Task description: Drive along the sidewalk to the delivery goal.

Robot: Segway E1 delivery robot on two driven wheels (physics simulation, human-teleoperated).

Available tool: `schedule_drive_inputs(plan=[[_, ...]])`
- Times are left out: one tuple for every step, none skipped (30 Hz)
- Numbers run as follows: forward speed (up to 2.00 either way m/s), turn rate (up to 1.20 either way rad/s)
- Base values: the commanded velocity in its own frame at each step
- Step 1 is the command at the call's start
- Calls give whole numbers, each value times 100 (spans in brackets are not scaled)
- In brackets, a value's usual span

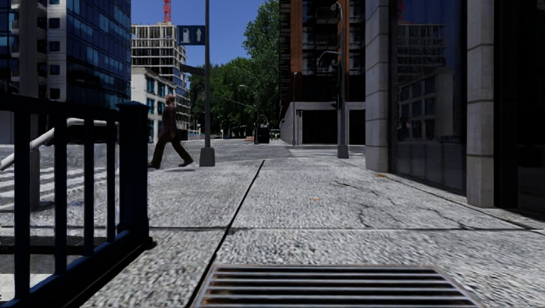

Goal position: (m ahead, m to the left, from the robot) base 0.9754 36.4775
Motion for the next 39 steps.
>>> schedule_drive_inputs(plan=[[200, 0], [200, 0], [200, 0], [200, 0], [200, 0], [200, 0], [200, 0], [200, 0], [200, 0], [200, 0], [200, 0], [200, 4], [200, 15], [200, 15], [200, 27], [200, 37], [200, 46], [200, 54], [200, 54], [200, 55], [200, 56], [200, 58], [200, 64], [200, 64], [200, 67], [200, 70], [200, 74], [200, 75], [200, 75], [200, 75], [200, 75], [200, 75], [200, 75], [200, 75], [200, 75], [200, 75], [200, 75], [200, 75], [200, 75]])
